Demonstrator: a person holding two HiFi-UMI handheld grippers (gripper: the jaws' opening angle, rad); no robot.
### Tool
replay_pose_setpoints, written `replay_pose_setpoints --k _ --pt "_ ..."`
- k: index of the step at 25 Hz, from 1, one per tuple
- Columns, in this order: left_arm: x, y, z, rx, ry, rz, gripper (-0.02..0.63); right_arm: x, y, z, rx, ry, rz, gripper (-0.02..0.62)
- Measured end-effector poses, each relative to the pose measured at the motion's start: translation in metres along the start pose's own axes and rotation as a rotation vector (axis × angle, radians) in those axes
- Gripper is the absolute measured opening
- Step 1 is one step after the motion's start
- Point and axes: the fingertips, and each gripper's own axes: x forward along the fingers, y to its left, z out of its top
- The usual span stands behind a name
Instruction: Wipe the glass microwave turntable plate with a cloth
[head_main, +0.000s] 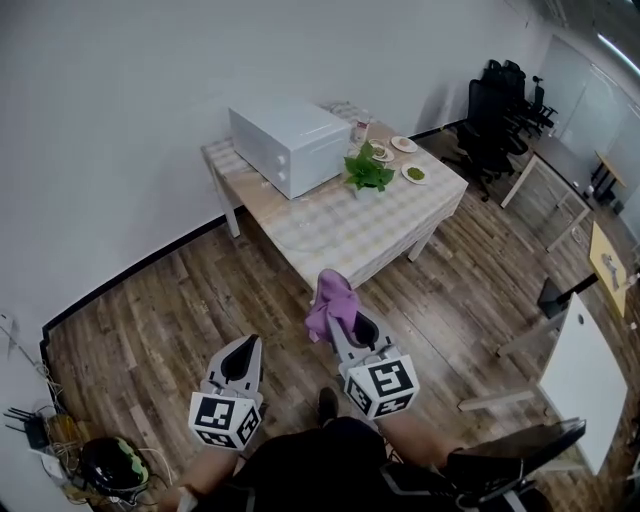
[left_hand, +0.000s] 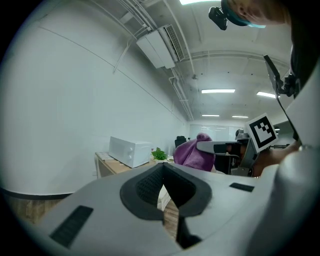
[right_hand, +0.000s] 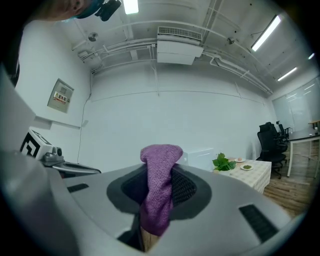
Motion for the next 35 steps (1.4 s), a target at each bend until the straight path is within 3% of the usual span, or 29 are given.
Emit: replay_pose_setpoints --k 21,35 --pt "0.187 -0.004 0.011 0.021 0.101 0.044 0.009 0.099 -0.154 0.007 0.062 0.007 0.081 0.094" --pt "0.235 0.024 0.006 -0.021 0.095 0.079 0.009 0.151 -0.174 -0.004 0.054 0.033 0.133 0.094"
